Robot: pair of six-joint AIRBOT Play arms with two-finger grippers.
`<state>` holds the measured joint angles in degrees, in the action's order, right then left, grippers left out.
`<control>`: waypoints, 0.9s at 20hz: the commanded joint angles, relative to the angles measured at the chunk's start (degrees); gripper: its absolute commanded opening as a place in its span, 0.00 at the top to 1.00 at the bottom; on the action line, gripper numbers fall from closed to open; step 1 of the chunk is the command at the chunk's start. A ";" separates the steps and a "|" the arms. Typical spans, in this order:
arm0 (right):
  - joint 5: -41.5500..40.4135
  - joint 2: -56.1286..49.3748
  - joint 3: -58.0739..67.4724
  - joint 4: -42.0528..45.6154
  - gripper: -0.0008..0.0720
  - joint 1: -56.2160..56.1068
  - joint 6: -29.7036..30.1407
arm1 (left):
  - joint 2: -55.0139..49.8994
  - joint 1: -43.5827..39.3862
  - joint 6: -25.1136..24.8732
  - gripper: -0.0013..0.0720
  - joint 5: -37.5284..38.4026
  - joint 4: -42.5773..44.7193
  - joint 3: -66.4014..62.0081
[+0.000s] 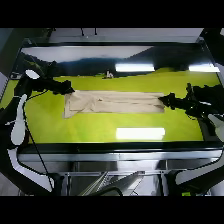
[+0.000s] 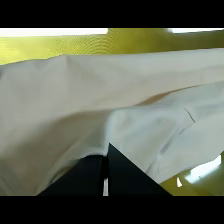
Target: Fold the shirts.
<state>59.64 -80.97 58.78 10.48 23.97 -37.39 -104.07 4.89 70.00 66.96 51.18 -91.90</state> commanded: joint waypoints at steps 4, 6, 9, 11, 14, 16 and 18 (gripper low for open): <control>4.46 2.67 4.72 10.60 0.31 4.22 -3.80 | 0.13 0.68 0.35 0.06 4.92 0.26 -3.52; 4.00 3.23 7.45 15.47 0.16 4.98 -5.75 | 0.13 1.29 0.61 0.06 8.63 0.24 -7.96; 3.61 1.29 8.13 16.79 0.16 3.74 -6.80 | 0.13 1.73 2.23 0.06 12.11 0.20 -13.55; 3.61 -1.42 8.13 16.79 0.16 1.57 -6.78 | 0.13 0.96 3.72 0.06 12.52 0.17 -15.13; 3.58 -4.55 8.15 16.68 0.16 -2.36 -6.47 | 0.09 -0.39 4.02 0.10 12.52 0.20 -15.15; 3.37 -5.35 8.35 16.11 0.17 -4.15 -5.92 | 0.09 -1.51 4.02 0.25 12.46 0.17 -15.15; 1.70 -5.53 8.55 15.87 0.18 -4.72 -5.97 | -0.02 -3.04 3.89 0.97 12.33 0.20 -15.15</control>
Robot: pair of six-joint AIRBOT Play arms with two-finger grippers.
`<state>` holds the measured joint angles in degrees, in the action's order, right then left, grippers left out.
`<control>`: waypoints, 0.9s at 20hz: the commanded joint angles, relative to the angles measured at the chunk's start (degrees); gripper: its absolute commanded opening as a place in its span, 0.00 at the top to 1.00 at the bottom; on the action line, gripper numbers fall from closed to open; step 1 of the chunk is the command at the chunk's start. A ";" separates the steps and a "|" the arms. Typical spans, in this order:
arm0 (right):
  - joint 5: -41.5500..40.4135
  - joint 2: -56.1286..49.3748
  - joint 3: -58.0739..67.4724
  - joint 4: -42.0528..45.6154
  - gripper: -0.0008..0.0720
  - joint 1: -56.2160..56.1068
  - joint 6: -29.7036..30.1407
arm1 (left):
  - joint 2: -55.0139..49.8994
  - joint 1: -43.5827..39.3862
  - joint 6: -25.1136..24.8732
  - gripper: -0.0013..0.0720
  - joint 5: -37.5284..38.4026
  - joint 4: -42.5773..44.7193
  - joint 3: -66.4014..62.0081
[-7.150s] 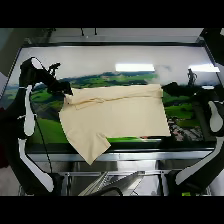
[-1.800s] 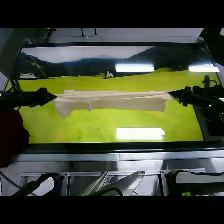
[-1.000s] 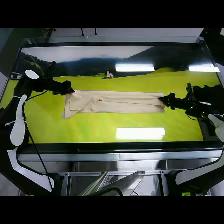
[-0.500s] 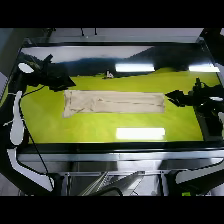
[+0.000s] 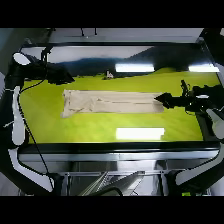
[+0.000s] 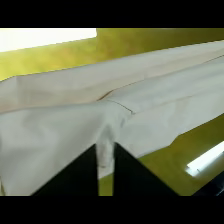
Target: Fold the shirts.
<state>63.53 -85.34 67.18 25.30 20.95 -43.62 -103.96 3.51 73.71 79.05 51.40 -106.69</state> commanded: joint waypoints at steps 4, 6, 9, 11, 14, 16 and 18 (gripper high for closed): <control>-3.98 -1.16 0.20 -0.44 0.87 -1.03 0.09 | -2.86 -6.54 0.35 0.97 0.94 -0.09 -0.31; -3.80 -1.09 0.20 -0.44 0.96 -0.85 -0.28 | -4.63 -10.43 1.09 0.96 -0.37 -0.31 1.22; 0.11 0.17 0.31 -0.70 0.97 -0.44 -0.79 | -8.00 -17.77 1.29 0.97 -5.95 -0.44 4.70; 6.49 3.04 1.27 -1.99 0.97 0.44 -0.79 | -10.64 -22.91 1.33 0.97 -10.78 -0.46 5.68; 16.06 10.40 4.96 -5.01 0.97 1.88 -2.62 | -14.60 -29.68 1.99 0.97 -15.80 -0.48 3.28; 18.93 15.72 8.35 -4.98 0.97 1.79 -5.31 | -17.35 -33.66 4.02 0.97 -18.29 -0.39 -0.15; 20.98 19.58 11.80 -5.01 0.97 1.79 -6.62 | -20.63 -36.79 7.30 0.97 -18.97 -0.48 -4.57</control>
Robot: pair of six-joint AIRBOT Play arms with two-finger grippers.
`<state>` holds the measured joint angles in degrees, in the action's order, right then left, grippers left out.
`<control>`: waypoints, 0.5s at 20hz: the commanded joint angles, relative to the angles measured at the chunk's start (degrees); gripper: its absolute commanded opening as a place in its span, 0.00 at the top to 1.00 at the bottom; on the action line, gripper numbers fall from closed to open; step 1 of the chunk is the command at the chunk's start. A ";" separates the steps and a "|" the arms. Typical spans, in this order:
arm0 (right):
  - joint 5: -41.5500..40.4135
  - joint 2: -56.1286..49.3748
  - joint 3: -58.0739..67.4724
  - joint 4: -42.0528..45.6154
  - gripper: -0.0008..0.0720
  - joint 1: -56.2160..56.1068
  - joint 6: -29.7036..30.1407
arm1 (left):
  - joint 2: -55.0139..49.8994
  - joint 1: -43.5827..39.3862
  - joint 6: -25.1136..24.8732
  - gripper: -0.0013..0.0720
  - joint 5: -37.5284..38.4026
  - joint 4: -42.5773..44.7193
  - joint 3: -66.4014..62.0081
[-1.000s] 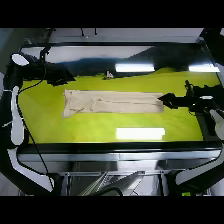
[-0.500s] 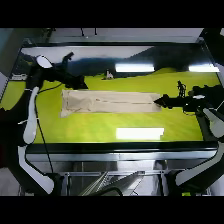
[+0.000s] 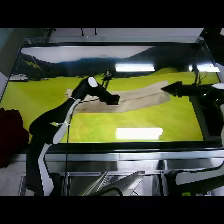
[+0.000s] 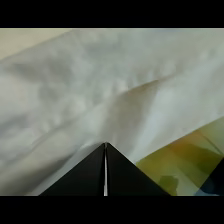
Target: Fold the shirts.
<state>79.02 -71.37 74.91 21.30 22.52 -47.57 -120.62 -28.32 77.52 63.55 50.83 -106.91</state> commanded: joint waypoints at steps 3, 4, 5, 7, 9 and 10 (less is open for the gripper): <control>6.45 8.22 8.96 -0.98 0.97 0.26 -4.37 | -8.68 -9.25 7.28 0.97 -2.25 -0.07 -11.34; 7.58 8.22 10.21 -0.96 0.97 0.22 -4.92 | -9.16 -10.54 7.61 0.96 -2.43 -1.38 -12.15; 8.17 8.22 10.64 -0.98 0.97 0.20 -5.11 | -9.16 -11.43 7.54 0.96 -3.26 -4.55 -11.80; 8.35 7.78 10.62 -0.72 0.97 0.17 -5.22 | -9.01 -12.11 7.37 0.96 -3.10 -13.66 -10.86; 8.46 6.86 10.62 -0.07 0.97 0.04 -5.22 | -7.85 -10.84 6.29 0.97 0.15 -20.22 -10.84; 8.46 6.23 10.62 1.03 0.97 -0.44 -5.20 | -6.21 -9.33 4.48 0.97 2.60 -22.56 -10.84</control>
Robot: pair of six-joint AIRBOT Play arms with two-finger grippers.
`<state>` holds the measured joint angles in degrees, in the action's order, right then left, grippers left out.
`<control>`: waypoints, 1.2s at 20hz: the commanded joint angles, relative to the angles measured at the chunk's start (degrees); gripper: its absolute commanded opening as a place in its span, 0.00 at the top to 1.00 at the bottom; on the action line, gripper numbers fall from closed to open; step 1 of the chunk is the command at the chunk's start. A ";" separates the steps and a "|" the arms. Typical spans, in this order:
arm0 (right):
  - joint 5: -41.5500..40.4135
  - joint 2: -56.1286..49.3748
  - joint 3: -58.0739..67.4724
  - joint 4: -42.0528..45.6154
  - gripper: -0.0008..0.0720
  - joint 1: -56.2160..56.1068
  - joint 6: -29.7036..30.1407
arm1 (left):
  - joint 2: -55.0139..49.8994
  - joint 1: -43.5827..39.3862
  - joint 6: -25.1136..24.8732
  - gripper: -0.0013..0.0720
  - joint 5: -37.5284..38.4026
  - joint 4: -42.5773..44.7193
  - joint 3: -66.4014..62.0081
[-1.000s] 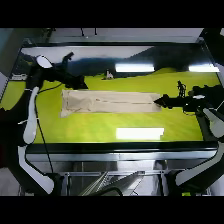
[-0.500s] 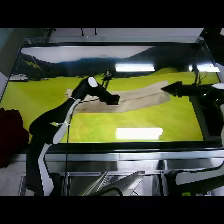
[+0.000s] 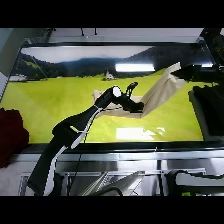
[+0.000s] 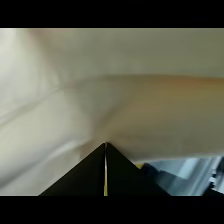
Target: Fold the shirts.
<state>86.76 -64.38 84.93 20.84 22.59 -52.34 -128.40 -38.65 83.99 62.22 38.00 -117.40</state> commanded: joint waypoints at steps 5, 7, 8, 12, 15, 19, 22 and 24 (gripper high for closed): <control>-2.67 -4.68 0.55 8.00 0.97 -9.07 -1.90 | 14.99 12.52 -5.40 0.97 14.88 -9.05 -0.35; -6.99 -5.90 0.55 8.13 0.97 -15.58 -1.97 | 20.46 18.29 -5.51 0.97 17.84 -9.07 -0.35; -10.12 -6.47 0.55 8.17 0.97 -19.06 -2.03 | 23.04 21.38 -5.51 0.97 19.39 -9.07 -0.35; -26.25 -11.45 0.57 8.76 0.97 -33.90 -5.14 | 29.81 31.93 -5.49 0.97 25.29 -9.07 -0.33; -41.11 -16.96 0.57 8.61 0.96 -43.71 -6.01 | 31.74 36.24 -5.49 0.97 28.20 -9.09 -0.31; -61.57 -22.21 0.59 6.16 0.94 -53.62 -5.97 | 33.62 37.00 -7.15 0.97 28.63 -9.20 7.06; -64.08 -22.29 0.63 6.14 0.21 -55.65 -5.99 | 33.64 37.07 -7.69 0.97 28.41 -9.27 11.98; -62.34 -20.68 0.63 6.21 0.20 -55.17 -5.86 | 33.64 37.48 -7.74 0.97 27.82 -9.27 12.85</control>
<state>27.92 -85.58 85.52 27.18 -31.09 -58.13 -95.11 -1.78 76.86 90.24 28.84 -107.15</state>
